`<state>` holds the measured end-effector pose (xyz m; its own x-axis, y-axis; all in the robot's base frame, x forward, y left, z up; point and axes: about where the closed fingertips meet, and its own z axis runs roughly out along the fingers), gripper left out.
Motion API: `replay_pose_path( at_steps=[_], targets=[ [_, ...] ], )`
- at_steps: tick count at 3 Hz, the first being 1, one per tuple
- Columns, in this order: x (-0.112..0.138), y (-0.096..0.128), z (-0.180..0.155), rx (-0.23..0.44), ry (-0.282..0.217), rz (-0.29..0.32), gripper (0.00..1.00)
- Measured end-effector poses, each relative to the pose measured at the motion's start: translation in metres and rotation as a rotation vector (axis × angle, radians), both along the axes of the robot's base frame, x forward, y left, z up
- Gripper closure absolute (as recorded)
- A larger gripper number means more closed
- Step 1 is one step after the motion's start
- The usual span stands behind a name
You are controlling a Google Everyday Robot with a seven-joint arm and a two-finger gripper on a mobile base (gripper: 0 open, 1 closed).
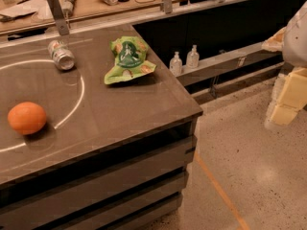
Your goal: Pick green rice chip bag
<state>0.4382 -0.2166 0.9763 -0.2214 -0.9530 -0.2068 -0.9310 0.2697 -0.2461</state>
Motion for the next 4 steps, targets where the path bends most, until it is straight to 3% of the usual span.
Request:
replay_pose_path(
  at_steps=[1,2,3,4],
  targets=[
    [0.000,0.000,0.000,0.000,0.000,0.000,0.00],
    [0.022,0.006,0.001,0.036,-0.039,0.019,0.00],
    [0.093,0.037,0.008,0.111,-0.123,0.095,0.00],
    [0.142,0.070,0.019,0.177,-0.199,0.144,0.00]
  ],
)
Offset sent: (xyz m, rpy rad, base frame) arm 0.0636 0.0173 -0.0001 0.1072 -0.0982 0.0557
